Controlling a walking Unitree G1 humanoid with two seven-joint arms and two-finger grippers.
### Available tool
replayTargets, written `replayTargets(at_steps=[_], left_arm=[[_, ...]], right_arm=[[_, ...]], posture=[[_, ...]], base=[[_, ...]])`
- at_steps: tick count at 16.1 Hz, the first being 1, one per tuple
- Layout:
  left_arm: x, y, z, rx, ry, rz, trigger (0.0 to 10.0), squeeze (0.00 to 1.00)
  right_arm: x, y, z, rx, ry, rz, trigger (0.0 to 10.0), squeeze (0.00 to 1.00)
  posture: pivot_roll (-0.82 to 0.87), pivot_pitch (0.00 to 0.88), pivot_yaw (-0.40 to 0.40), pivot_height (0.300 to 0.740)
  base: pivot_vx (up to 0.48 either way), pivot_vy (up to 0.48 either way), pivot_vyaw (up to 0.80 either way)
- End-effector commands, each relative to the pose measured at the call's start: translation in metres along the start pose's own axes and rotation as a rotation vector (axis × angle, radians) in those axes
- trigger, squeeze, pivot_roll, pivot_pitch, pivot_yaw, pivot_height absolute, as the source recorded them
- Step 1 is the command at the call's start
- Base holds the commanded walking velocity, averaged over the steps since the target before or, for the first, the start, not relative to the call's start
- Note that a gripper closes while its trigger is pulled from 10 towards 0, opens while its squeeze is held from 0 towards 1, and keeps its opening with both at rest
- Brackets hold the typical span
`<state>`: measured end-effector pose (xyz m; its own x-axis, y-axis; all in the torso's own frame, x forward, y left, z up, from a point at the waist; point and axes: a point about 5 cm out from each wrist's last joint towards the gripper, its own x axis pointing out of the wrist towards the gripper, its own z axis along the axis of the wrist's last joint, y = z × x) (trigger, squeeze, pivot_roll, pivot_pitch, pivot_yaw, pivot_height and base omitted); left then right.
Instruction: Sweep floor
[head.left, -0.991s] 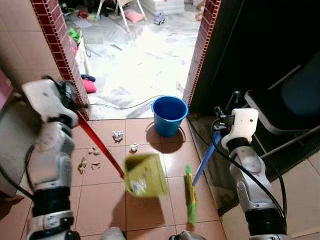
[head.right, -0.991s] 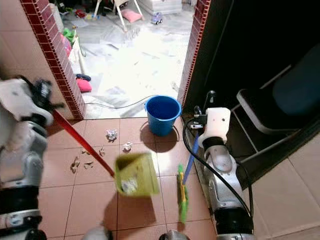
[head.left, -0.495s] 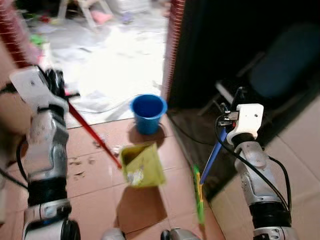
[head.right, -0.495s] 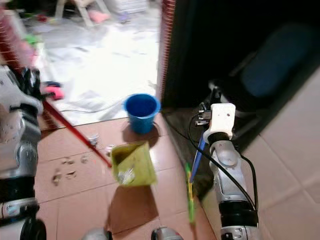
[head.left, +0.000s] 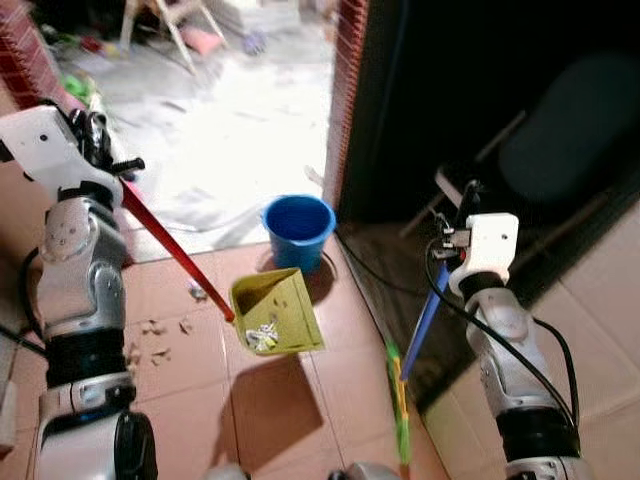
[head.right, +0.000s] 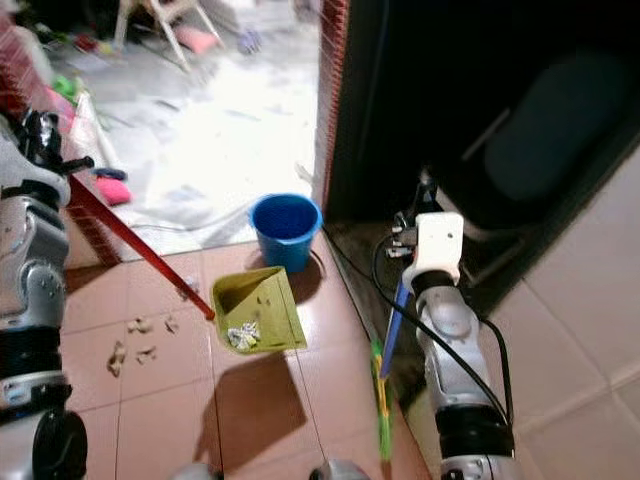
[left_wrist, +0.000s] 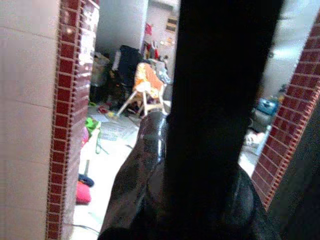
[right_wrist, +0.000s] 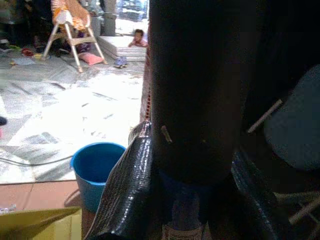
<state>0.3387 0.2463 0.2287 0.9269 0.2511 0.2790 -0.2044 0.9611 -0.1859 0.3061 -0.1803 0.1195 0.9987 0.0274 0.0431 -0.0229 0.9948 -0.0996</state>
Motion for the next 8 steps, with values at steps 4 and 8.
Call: replayTargets(at_steps=[4,8], left_arm=[[0.012,-0.01,0.037,-0.049,-0.164,-0.023,10.0,0.0],[0.015,-0.011,0.041,-0.053,-0.176,-0.024,10.0,0.0]], right_arm=[[0.006,0.002,0.014,-0.013,-0.072,0.015,10.0,0.0],[0.005,0.004,0.012,-0.017,-0.069,0.023,10.0,0.0]], posture=[[-0.03,0.0,-0.027,0.74],[-0.03,0.0,-0.026,0.74]], base=[[0.39,0.0,-0.71],[0.432,0.0,0.0]])
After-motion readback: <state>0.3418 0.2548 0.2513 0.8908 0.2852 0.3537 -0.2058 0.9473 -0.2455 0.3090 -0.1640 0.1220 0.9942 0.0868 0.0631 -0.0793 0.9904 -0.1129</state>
